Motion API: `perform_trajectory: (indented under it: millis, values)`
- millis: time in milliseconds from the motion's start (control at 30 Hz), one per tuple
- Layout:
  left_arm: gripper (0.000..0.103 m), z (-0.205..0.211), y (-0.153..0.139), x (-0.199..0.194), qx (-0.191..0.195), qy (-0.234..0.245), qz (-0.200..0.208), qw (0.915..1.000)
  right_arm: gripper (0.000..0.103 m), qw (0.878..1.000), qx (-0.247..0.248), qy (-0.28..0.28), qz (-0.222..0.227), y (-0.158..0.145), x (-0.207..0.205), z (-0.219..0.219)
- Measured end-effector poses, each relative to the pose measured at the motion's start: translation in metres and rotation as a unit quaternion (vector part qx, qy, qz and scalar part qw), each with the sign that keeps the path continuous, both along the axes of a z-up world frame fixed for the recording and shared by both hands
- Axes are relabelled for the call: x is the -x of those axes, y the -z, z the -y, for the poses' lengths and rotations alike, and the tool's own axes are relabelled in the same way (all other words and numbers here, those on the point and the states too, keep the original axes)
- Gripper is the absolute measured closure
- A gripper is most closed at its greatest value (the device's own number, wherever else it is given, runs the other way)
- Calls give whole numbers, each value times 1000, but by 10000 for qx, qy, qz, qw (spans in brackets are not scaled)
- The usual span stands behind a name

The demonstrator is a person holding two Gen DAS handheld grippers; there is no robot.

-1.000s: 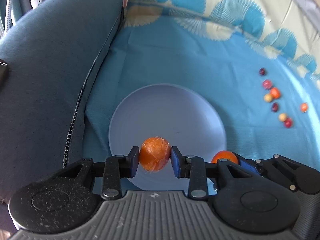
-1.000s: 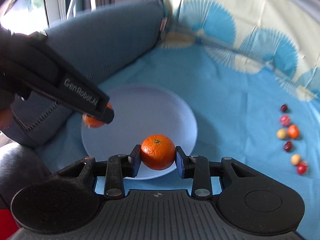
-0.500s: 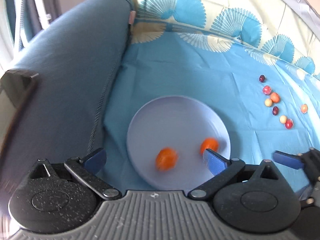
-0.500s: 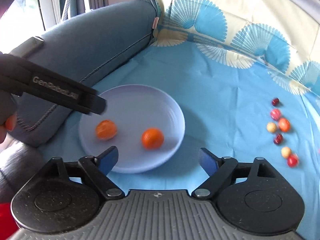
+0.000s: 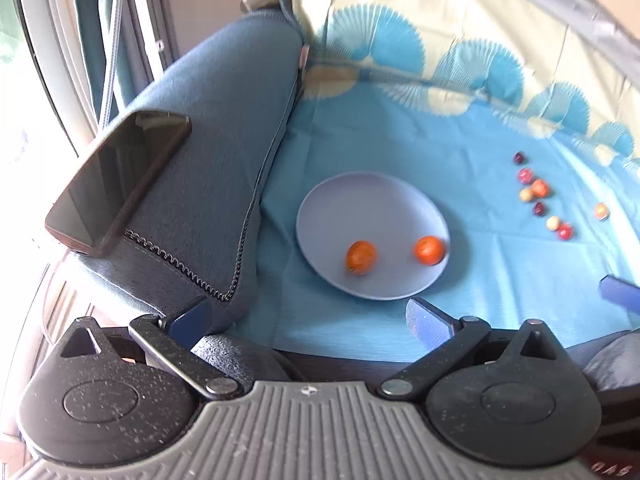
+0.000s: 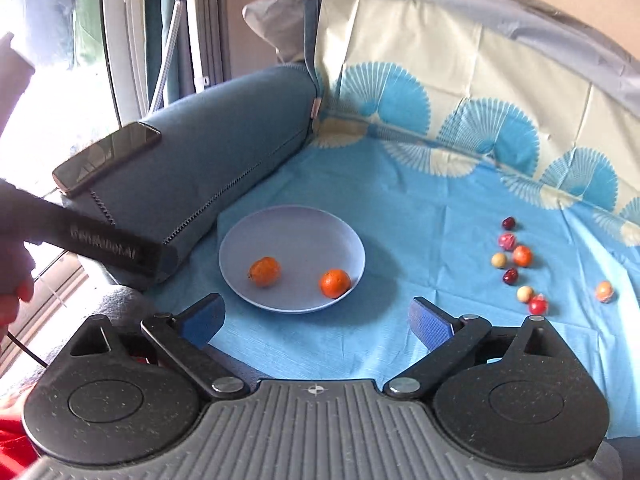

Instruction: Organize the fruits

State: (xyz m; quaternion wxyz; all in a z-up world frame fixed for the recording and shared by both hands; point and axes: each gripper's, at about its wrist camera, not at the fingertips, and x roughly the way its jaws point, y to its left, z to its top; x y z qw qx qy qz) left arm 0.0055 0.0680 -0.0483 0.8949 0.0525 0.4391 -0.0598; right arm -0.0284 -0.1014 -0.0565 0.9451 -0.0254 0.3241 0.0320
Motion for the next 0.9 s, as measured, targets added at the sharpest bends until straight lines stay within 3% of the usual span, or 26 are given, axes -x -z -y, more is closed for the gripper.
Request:
perform_trajectory:
  millis: [333, 900]
  values:
    - [0, 25, -19, 33, -103, 293, 372, 9988, 3, 9992, 51, 116, 374, -18, 35, 11]
    - [0, 43, -23, 25, -171, 341, 209, 9991, 3, 9987, -219, 212, 416, -16, 36, 25]
